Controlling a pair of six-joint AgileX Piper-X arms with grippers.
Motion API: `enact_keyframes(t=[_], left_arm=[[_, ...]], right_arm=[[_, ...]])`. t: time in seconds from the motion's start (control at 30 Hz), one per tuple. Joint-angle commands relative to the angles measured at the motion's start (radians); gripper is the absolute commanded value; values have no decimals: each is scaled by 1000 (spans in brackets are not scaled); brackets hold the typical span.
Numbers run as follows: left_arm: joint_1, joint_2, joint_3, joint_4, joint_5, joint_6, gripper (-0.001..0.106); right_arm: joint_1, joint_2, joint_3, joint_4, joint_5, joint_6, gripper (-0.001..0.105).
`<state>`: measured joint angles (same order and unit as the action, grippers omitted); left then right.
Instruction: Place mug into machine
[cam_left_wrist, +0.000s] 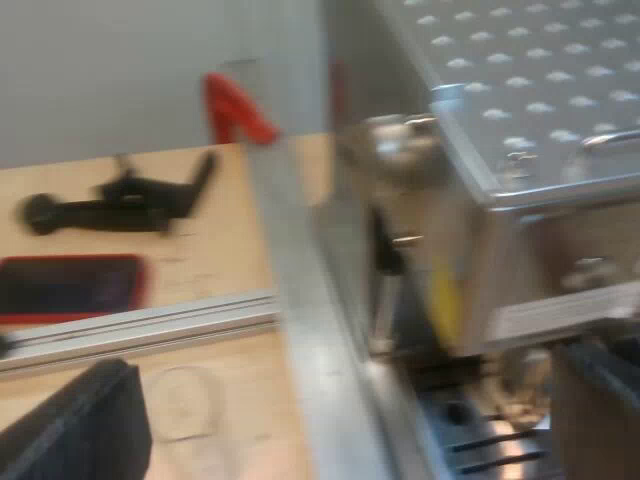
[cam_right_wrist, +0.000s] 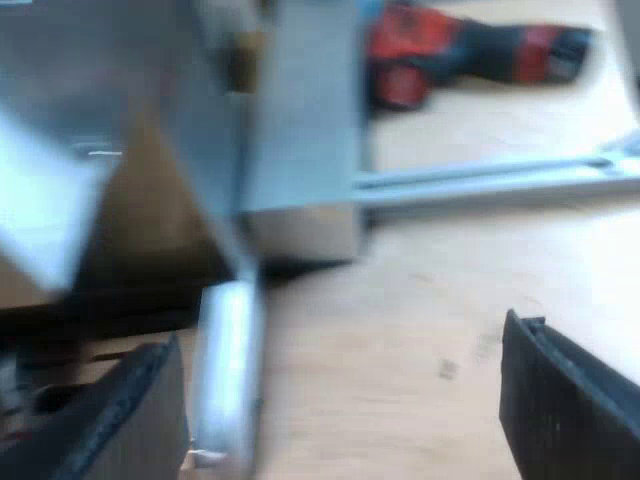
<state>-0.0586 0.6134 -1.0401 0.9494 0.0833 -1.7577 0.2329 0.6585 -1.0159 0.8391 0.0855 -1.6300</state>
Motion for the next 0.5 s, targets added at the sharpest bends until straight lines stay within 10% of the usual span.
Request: enact_keyframes(t=[0.03, 0.5], left_arm=[[0, -37, -8, 28, -133, 13, 82], [0, -336, 63, 153, -185, 4, 82]], right_arm=[[-99, -59, 20, 18, -69, -26, 67], [-184, -322, 65, 142, -85, -110, 67]])
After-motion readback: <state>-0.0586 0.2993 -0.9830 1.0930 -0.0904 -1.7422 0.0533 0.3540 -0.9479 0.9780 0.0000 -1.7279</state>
